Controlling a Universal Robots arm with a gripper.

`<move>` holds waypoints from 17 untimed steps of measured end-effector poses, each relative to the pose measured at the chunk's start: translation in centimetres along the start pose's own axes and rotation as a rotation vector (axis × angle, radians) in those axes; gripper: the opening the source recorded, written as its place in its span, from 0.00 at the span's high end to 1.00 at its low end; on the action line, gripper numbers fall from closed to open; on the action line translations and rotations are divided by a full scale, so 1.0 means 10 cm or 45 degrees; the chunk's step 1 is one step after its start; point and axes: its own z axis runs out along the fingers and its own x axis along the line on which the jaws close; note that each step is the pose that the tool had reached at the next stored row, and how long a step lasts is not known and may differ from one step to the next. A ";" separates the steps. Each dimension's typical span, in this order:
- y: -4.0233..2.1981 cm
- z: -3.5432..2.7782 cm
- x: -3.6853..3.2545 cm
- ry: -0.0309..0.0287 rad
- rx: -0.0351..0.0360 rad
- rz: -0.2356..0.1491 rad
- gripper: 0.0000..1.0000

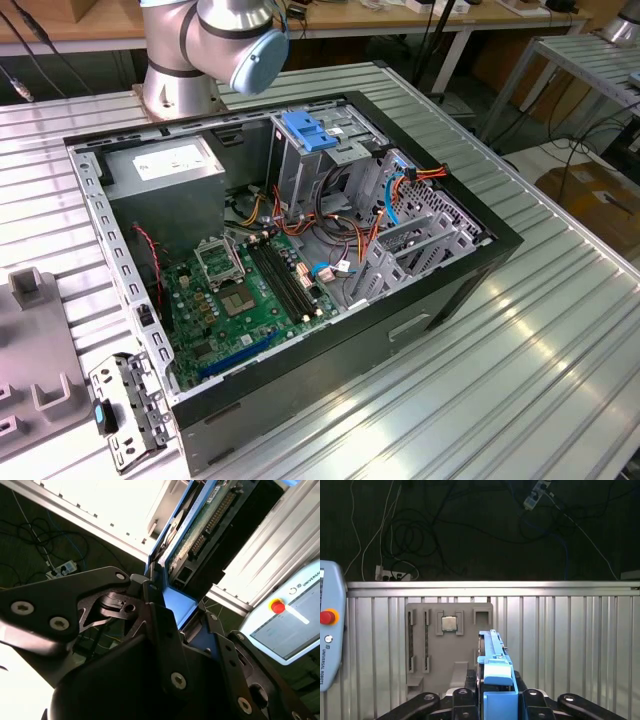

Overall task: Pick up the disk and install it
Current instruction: 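Pick up the disk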

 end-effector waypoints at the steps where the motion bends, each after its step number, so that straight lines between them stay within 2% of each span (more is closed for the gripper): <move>1: -0.001 0.000 0.000 0.0000 0.0000 0.000 0.63; 10: -0.025 0.000 0.000 0.0000 0.0000 0.000 0.63; 17: -0.098 0.000 -0.001 0.0000 0.0000 0.000 0.63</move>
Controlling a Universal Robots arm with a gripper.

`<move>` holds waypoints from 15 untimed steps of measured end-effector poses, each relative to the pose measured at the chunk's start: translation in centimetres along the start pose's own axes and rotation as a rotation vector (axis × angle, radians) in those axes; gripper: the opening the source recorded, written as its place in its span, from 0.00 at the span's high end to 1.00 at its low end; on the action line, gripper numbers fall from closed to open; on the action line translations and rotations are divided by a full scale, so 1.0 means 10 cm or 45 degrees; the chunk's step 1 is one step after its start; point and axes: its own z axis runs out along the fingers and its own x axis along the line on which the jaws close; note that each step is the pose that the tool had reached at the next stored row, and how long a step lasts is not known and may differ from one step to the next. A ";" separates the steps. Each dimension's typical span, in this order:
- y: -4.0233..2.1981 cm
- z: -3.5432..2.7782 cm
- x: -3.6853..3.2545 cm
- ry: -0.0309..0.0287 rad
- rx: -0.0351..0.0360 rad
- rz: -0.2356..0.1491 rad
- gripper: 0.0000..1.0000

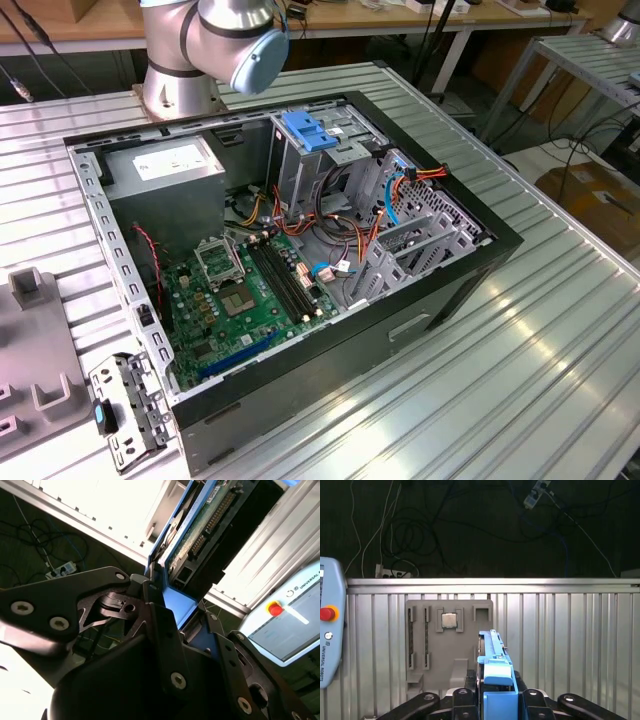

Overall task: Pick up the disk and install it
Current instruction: 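Pick up the disk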

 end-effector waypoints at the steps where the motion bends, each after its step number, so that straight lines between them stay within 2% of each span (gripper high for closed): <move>1: -0.010 0.000 0.000 0.0000 0.0000 0.000 0.63; 11: -0.115 0.000 -0.001 0.0000 -0.0001 0.000 0.63; 15: -0.185 0.001 -0.002 0.0000 0.0000 0.000 0.63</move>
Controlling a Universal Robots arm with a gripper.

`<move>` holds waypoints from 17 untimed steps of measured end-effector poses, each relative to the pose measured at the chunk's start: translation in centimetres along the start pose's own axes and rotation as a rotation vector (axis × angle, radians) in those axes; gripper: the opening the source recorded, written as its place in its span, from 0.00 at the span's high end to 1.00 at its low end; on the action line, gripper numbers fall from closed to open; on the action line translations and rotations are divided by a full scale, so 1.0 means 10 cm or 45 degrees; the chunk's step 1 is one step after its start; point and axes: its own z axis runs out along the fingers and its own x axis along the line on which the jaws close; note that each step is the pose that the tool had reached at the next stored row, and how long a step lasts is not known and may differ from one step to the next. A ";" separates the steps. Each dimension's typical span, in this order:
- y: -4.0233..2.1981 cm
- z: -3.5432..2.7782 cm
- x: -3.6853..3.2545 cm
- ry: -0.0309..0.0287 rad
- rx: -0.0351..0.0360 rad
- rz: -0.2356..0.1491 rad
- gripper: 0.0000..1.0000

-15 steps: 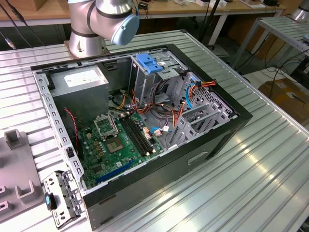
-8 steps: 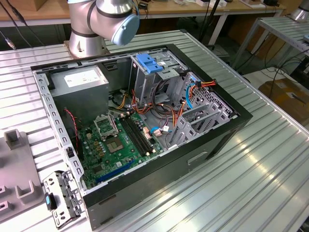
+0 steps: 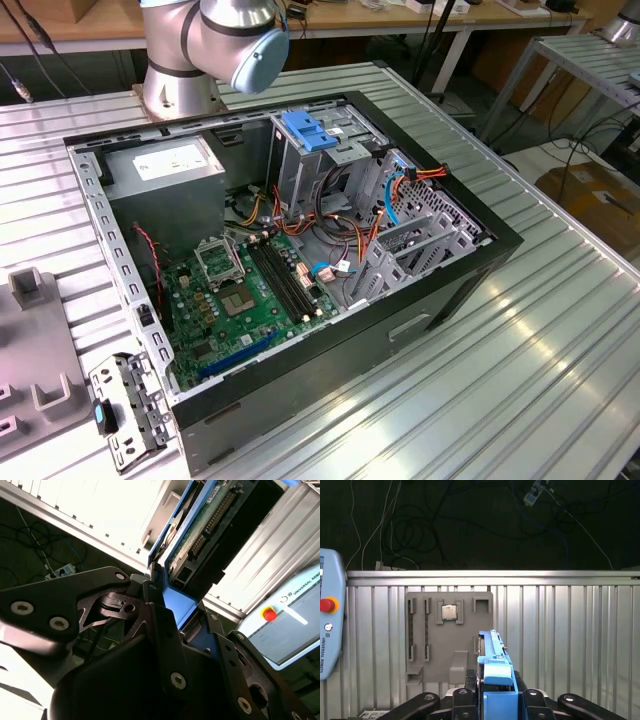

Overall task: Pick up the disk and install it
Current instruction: 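Pick up the disk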

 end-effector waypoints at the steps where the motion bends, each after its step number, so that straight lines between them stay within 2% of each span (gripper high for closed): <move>1: -0.012 0.000 0.000 0.0000 0.0000 0.000 0.63; 2: -0.026 0.000 0.000 -0.0001 0.0001 0.000 0.63; 3: -0.129 0.001 -0.001 -0.0001 0.0001 0.000 0.63; 5: -0.244 0.001 -0.003 0.0000 -0.0001 0.000 0.63; 6: -0.279 0.001 -0.003 0.0000 0.0000 0.000 0.63; 17: -0.522 0.002 -0.005 0.0000 0.0000 0.000 0.63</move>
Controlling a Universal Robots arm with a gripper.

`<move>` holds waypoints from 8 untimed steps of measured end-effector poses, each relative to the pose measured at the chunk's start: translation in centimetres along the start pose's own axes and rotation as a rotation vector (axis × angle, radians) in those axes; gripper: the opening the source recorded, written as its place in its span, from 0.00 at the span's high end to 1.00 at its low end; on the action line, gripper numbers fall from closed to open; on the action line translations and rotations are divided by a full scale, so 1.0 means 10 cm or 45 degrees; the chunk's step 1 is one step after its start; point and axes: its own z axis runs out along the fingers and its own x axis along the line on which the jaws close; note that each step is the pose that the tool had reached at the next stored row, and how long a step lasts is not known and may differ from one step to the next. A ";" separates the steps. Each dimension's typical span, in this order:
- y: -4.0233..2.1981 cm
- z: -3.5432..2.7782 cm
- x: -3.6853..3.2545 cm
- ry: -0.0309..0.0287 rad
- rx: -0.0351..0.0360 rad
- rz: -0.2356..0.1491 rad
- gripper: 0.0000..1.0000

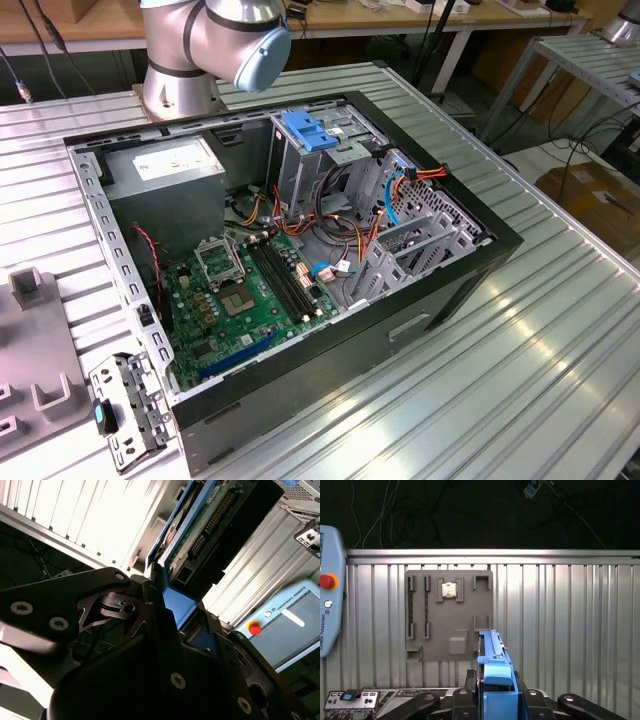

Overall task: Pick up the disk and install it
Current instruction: 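Pick up the disk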

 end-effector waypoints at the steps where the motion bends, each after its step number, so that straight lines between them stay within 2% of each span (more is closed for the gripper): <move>1: -0.013 0.000 0.000 0.0000 0.0000 0.000 0.63; 6: -0.130 0.001 -0.001 0.0000 0.0000 0.000 0.63; 8: -0.159 0.001 -0.002 0.0000 -0.0001 0.000 0.63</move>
